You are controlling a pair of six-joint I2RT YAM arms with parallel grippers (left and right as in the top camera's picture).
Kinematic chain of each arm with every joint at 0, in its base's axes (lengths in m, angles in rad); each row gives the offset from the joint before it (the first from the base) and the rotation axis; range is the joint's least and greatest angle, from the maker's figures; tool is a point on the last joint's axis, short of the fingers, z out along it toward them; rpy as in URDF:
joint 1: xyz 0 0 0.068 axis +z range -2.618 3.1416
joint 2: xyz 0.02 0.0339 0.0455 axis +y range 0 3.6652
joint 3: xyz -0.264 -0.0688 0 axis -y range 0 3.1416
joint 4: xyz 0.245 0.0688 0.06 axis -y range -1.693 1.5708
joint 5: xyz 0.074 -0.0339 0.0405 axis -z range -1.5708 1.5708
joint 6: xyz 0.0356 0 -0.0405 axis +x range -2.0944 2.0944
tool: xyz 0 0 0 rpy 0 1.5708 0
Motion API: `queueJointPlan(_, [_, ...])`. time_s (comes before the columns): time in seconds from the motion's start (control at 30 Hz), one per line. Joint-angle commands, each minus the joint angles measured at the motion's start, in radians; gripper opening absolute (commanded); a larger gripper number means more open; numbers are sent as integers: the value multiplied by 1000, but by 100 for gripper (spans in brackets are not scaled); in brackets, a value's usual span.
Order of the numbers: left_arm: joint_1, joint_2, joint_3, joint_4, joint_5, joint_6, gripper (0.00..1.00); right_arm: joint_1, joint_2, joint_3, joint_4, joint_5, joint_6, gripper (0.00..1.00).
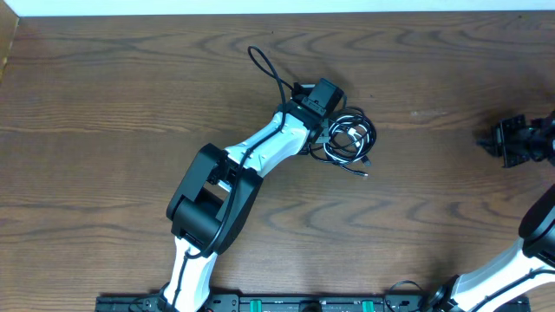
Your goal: Untangle cables
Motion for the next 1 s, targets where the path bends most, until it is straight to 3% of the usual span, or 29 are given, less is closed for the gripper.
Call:
queueJointPlan(0.0, [-1, -20, -4, 1, -21, 9, 8, 50, -27, 10, -25, -119, -78, 55])
queueJointPlan(0.1, [-1, -20, -4, 3, -21, 9, 8, 119, -27, 10, -45, -187, -178, 68])
queueJointPlan(0.27, [-1, -20, -4, -7, -8, 9, 7, 275, -27, 10, -55, -308, -350, 76])
queueJointPlan(0.4, [4, -20, -4, -7, 50, 9, 8, 407, -27, 10, -23, -388, -421, 71])
queueJointPlan(0.6, [35, -20, -4, -7, 128, 8, 8, 545, -26, -15, 91, -360, -443, 64])
queueJointPlan(0.77, [92, -20, -4, -7, 285, 8, 7, 622, -26, -101, 285, -373, -335, 61])
queueJointPlan(0.97, [126, -20, -4, -8, 381, 8, 8, 662, -26, -198, 551, -550, -338, 59])
